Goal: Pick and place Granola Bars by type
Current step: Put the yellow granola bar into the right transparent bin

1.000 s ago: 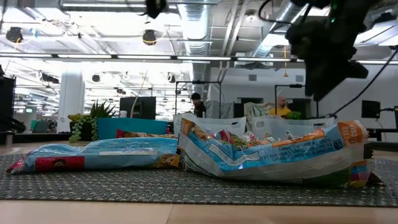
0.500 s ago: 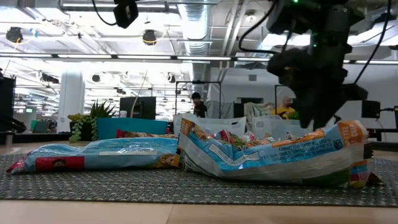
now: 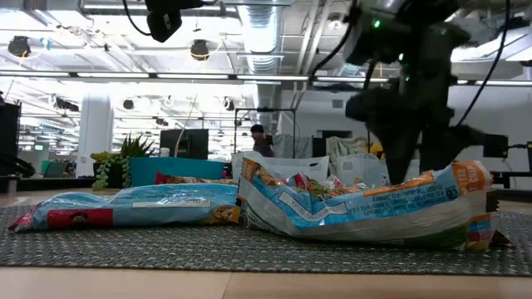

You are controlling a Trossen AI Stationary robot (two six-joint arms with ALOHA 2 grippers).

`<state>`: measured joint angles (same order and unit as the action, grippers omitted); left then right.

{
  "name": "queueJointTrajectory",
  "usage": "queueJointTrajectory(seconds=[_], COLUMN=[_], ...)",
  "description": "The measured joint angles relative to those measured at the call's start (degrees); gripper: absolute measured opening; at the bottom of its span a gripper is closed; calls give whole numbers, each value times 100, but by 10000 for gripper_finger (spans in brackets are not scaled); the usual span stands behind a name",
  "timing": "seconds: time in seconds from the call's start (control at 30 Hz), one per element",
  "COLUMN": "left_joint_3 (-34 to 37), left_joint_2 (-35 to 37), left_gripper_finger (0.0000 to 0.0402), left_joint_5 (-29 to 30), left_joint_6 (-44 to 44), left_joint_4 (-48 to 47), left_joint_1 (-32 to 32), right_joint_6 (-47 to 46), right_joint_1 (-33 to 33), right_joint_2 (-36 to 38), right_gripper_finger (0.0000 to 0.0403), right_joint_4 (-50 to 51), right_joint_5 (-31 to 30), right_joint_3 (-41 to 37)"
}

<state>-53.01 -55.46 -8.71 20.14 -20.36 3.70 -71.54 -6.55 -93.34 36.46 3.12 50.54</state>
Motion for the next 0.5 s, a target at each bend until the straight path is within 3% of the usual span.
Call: queueJointTrajectory(seconds=[0.23, 0.5], left_joint_3=[0, 0], left_joint_2=[0, 0], left_gripper_finger=[49, 49], left_joint_5=[0, 0], left_joint_6=[-42, -103], left_joint_4=[0, 6], left_joint_1=[0, 0], right_joint_6=[154, 554], right_joint_1=[33, 28], right_joint_2=[-448, -381], right_gripper_finger=[183, 62], right_joint_4=[-12, -41], right_joint_5=[85, -16], right_joint_3=[252, 597])
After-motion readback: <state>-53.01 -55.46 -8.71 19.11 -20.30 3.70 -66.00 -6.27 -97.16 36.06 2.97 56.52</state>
